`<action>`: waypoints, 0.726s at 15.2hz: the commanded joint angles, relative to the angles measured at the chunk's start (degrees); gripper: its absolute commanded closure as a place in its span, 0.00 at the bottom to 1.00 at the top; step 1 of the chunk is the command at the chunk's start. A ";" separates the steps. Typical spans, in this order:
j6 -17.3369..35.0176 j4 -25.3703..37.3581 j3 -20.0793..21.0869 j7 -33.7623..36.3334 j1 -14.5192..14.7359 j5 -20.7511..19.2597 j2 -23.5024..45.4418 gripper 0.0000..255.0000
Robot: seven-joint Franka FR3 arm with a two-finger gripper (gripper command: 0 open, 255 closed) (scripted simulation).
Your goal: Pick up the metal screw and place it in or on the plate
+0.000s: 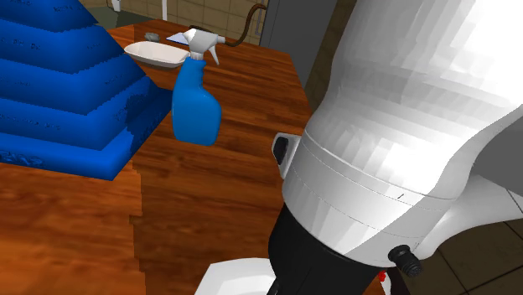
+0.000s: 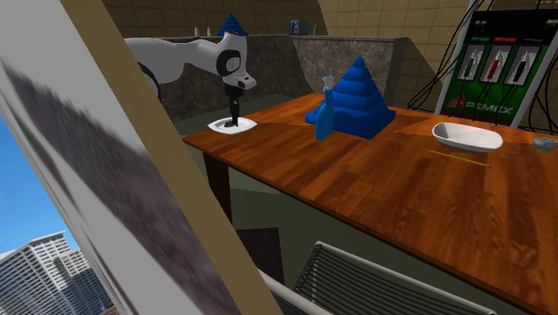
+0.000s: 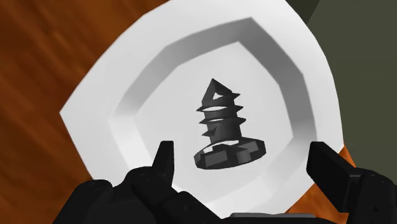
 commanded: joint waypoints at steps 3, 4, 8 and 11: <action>-1.80 1.60 -0.88 0.17 -0.07 -0.41 -0.02 0.00; -3.57 3.27 -1.72 0.37 -0.16 -0.84 0.05 0.00; -6.71 6.45 -3.05 0.77 -0.40 -1.61 0.39 0.00; -6.71 6.45 -3.05 0.77 -0.40 -1.61 0.39 0.00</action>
